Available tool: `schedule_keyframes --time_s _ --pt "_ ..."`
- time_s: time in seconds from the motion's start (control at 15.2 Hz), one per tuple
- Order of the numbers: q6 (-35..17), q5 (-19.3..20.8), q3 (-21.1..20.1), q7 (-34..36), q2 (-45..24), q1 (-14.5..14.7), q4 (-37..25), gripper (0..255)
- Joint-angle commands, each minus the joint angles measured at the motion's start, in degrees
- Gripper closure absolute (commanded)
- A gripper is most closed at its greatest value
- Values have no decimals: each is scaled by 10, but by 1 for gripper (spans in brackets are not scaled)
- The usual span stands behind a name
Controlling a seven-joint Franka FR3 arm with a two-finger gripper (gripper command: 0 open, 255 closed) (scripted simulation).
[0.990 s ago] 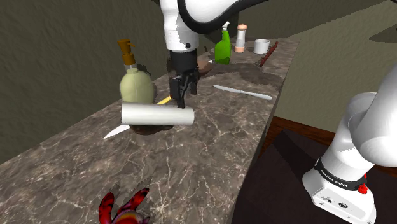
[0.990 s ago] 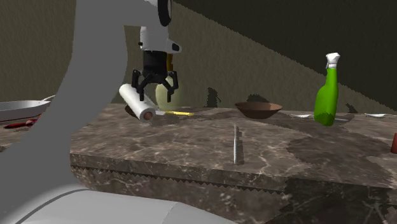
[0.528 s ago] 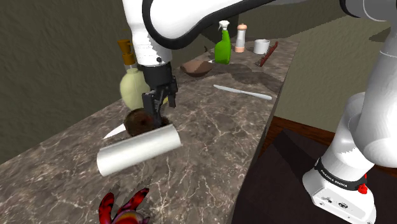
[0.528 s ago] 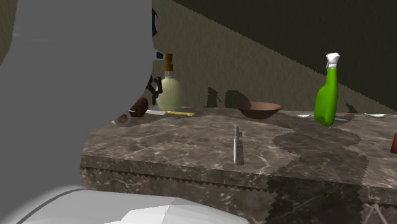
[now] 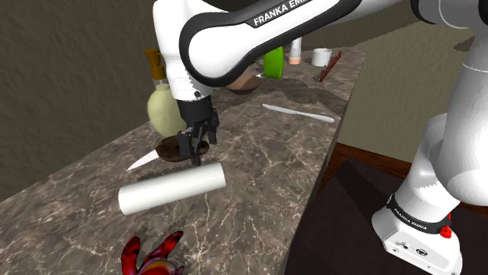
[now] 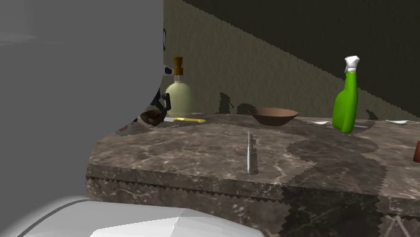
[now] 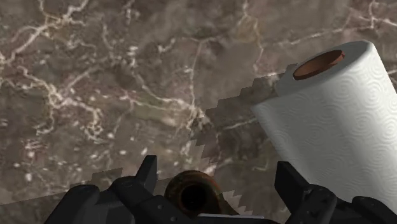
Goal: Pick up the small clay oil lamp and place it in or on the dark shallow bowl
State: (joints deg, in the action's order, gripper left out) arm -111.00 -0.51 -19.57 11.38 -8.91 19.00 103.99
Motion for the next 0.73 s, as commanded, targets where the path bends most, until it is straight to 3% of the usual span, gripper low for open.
schedule_keyframes --time_s 0.0,0.33,0.4,0.66 --pt "-3 0 0 0 -1 0 2 0" --pt "-3 0 0 0 -1 0 2 0" --pt "-3 0 0 0 -1 0 2 255" --pt "-3 0 0 0 -1 0 2 255"
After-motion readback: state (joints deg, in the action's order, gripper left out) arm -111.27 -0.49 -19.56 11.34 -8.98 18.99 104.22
